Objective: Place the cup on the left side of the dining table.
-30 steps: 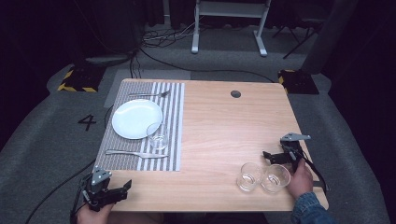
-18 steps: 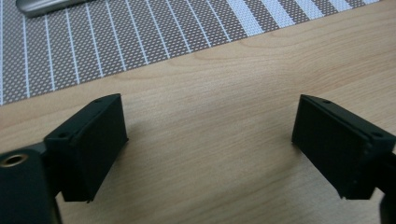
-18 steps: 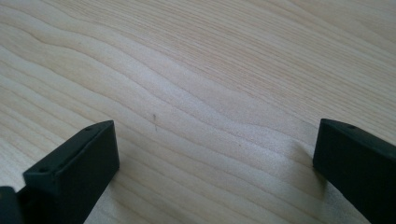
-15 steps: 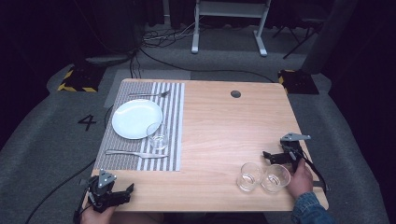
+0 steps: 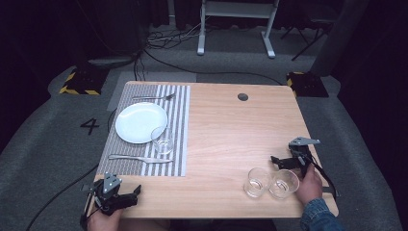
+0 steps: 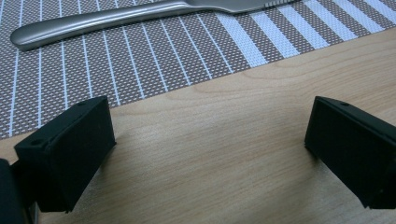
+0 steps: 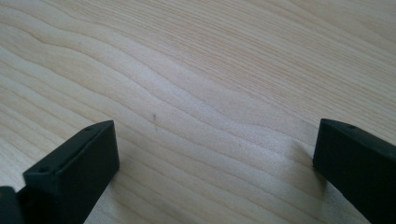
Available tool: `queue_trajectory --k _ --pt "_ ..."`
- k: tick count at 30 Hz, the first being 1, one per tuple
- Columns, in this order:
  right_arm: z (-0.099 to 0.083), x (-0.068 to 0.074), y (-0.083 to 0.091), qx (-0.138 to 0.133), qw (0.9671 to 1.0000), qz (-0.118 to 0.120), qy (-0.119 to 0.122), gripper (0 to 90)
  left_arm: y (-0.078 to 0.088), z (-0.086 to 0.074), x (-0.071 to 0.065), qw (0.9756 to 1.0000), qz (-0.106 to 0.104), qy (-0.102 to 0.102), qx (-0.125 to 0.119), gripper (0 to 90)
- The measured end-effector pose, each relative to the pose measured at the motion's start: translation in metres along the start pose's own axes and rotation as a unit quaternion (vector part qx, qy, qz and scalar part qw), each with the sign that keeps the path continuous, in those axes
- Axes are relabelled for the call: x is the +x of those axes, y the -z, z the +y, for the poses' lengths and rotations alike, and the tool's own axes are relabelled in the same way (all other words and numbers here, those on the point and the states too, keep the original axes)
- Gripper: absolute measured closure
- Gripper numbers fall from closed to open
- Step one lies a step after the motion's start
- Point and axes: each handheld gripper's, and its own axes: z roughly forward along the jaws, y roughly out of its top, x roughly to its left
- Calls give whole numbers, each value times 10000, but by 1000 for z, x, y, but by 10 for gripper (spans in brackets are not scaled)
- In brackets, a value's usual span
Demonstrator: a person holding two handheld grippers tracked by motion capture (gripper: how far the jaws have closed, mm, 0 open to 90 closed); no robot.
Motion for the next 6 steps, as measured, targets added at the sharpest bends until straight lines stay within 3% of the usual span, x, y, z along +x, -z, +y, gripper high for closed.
queue_trajectory --k 6 --pt "0 0 0 0 10000 0 0 4 -1 1 1 10000 9 2 -2 17"
